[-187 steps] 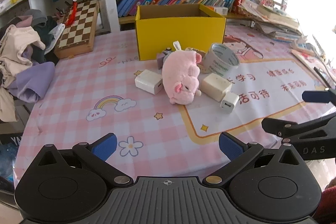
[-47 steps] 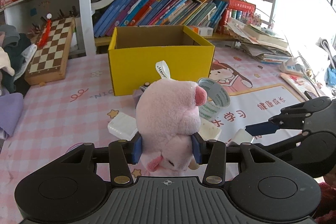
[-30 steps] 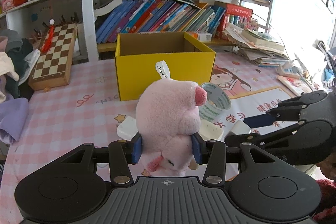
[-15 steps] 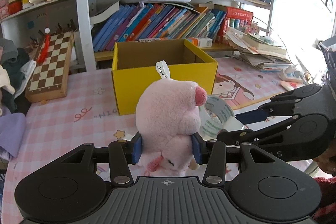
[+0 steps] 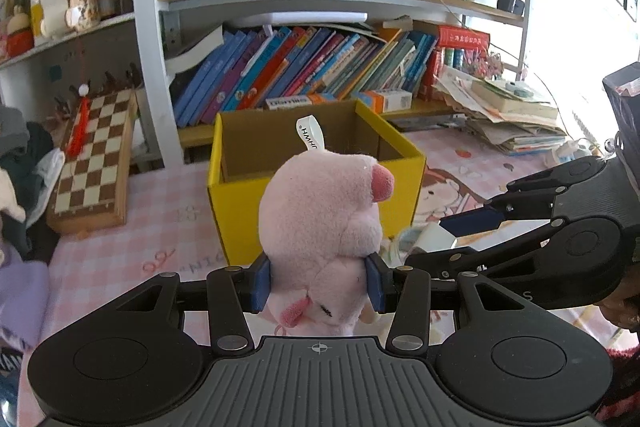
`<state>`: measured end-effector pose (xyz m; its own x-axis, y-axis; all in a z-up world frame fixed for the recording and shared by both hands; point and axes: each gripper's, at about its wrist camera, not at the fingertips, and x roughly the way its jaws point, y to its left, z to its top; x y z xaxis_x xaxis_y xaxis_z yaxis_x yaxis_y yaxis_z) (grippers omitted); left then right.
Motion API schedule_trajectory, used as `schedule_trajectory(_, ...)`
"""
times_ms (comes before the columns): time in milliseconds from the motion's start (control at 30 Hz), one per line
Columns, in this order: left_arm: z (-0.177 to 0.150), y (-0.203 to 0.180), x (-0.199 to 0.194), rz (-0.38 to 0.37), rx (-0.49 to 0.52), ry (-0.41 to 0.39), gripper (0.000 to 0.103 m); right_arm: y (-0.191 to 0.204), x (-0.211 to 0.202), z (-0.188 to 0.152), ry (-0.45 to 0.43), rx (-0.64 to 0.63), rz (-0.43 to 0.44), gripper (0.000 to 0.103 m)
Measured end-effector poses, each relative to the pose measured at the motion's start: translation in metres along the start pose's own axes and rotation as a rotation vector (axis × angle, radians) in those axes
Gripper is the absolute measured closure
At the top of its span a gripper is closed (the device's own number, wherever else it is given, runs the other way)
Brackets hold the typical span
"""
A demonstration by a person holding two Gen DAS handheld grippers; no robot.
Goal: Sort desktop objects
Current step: 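Lift and carry the pig and charger over the yellow box with both tools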
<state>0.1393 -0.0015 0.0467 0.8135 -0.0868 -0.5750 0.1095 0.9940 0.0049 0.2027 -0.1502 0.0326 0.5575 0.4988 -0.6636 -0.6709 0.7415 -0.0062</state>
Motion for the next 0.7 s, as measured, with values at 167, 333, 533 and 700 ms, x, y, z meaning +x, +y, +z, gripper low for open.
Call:
schedule_trajectory(167, 0.022, -0.001, 0.012, 0.006, 0.041, -0.023, 0.058, -0.016, 0.002, 0.018, -0.045, -0.015, -0.003, 0.061)
schedule_trajectory(333, 0.041, -0.001, 0.024, 0.010, 0.061, -0.038, 0.058, -0.033, 0.007, 0.037, -0.075, -0.032, -0.007, 0.061)
schedule_trajectory(533, 0.055, 0.001, 0.039, 0.017, 0.050, -0.040, 0.058, -0.052, 0.017, 0.057, -0.095, -0.056, -0.009, 0.061)
schedule_trajectory(700, 0.063, 0.003, 0.052, 0.028, 0.047, -0.030, 0.058, -0.067, 0.030, 0.070, -0.091, -0.079, 0.001, 0.061)
